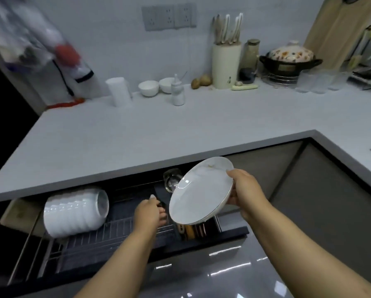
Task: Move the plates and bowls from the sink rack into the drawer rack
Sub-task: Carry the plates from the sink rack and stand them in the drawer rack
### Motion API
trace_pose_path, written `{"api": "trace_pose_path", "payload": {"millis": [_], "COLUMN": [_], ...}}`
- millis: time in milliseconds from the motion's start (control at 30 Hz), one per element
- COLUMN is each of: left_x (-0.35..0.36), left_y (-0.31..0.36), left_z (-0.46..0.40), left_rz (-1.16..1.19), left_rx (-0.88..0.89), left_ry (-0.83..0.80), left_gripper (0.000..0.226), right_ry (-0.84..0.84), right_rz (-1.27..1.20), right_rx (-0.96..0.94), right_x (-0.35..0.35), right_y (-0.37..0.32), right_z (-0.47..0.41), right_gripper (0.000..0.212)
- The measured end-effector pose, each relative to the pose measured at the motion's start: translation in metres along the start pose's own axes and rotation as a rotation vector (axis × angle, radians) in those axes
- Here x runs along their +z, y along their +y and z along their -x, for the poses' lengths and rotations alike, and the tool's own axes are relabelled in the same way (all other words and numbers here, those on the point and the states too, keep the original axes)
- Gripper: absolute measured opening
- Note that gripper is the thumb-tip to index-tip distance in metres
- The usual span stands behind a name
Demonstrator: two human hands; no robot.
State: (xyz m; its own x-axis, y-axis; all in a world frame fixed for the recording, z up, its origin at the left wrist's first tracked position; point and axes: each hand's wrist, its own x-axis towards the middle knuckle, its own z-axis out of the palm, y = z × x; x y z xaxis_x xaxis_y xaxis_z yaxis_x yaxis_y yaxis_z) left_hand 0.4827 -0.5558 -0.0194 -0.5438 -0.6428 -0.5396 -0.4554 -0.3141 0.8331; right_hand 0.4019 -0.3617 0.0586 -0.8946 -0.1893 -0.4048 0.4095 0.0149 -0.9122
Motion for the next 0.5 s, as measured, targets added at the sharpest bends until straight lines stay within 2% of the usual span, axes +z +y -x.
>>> {"api": "trace_pose_path", "payload": {"millis": [100, 233, 367, 433, 500], "left_x": [-0.055, -0.132, -0.201, -0.228, -0.252], "left_y": [-0.010, -0.026, -0.031, -0.034, -0.044], "left_z": [-0.029, -0.064, -0.075, -0.084, -0.097], "left_rz": [-0.004, -0.140, -0.406, -0.572, -0.740], "left_rx": [0.011, 0.058, 0.145, 0.214, 0.289], "left_ry": [0.065, 0.118, 0.194, 0.171, 0.113], "left_gripper": [0.030, 0.029, 0.029, 0.020, 0.027], "right_ry": [-0.076, -0.184, -0.239, -0.257, -0.284], "right_rz": [0.075, 0.187, 0.295, 0.338, 0.384], "right_rx": [0.048, 0.084, 0.136, 0.168, 0.195], "right_x": [0.054, 0.126, 0.199, 0.232, 0.261], "right_y": [0.019, 0.049, 0.089, 0.108, 0.125], "right_z": [-0.005, -0.020, -0.043, -0.053, -0.063], "right_gripper": [0.018, 0.020, 0.021, 0.024, 0.026]}}
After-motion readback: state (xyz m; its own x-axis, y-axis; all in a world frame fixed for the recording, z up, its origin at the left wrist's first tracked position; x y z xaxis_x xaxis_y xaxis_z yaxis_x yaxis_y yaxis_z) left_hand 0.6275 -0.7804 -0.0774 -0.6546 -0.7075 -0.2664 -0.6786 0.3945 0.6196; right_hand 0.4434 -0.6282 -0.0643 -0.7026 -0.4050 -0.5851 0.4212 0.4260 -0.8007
